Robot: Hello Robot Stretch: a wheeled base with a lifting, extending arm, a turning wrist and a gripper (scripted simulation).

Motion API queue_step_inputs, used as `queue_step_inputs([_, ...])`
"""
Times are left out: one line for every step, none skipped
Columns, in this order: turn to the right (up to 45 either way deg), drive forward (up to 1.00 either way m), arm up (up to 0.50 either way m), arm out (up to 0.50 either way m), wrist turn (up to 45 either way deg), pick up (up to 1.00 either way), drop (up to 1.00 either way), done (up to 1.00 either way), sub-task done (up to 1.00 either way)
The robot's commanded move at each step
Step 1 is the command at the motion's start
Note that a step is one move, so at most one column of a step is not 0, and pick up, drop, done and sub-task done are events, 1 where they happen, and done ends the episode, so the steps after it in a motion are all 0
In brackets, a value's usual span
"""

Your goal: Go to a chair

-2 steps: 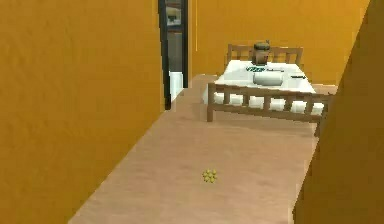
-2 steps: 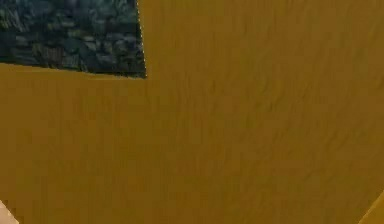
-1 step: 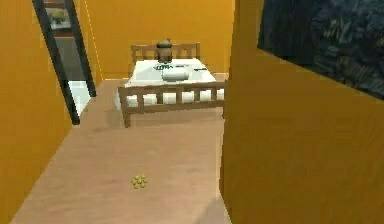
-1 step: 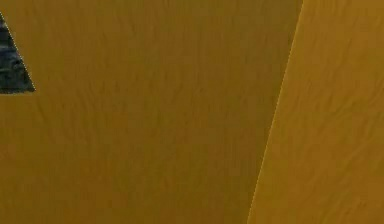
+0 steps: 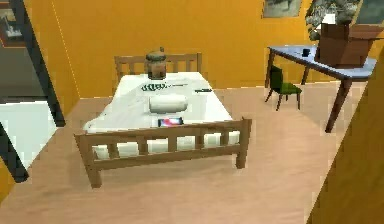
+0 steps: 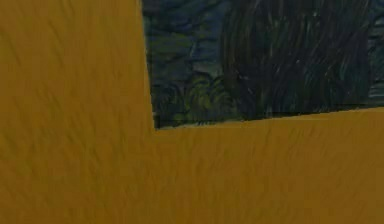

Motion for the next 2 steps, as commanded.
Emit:
queue_step_inputs([18.0, 0.00, 0.00, 0.00, 0.0, 0.00, 0.00, 0.00, 0.00])
queue_step_inputs([0.0, 0.15, 0.00, 0.00, 0.0, 0.00, 0.00, 0.00, 0.00])
